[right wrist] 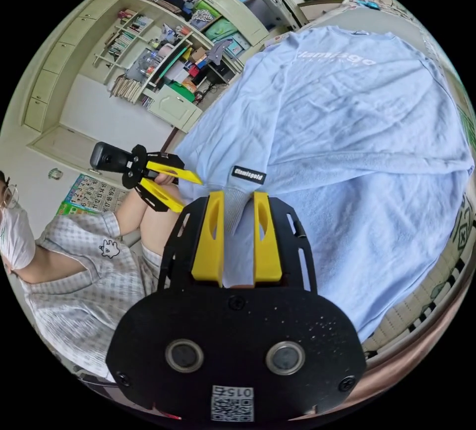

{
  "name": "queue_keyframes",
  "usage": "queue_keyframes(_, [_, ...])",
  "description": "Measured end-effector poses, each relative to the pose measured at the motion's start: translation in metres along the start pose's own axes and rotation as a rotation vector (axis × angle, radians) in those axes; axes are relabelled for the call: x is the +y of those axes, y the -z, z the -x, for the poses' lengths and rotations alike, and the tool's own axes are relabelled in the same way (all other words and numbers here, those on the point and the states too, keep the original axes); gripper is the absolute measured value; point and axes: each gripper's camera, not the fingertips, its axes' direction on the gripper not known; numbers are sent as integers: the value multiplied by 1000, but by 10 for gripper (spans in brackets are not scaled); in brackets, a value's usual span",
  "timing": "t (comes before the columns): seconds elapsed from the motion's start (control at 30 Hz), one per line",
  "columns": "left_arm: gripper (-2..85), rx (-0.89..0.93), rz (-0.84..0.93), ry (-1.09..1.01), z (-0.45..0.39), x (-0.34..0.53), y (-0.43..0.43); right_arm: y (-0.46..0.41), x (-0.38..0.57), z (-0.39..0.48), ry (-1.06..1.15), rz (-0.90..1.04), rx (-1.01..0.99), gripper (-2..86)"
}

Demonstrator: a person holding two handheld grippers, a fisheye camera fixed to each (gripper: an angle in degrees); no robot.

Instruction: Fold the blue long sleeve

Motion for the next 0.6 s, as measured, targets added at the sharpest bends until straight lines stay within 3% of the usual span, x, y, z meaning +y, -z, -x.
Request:
queue_keyframes(0.23, [83,24,-32,25,34,12,11,-2,4,7,-3,-91,-33,52])
queue_keyframes(0.33, [82,111,-224,123,71,33,44,14,17,4,-50,-219,2,47])
queue_keyframes(0.47, [82,15,-482,500,155,99,98,24,38,0,-164,-342,132,46])
queue_keyframes(0.6, [85,-143,-501,966,246,180,113,16,46,19,-217,-425,310,60])
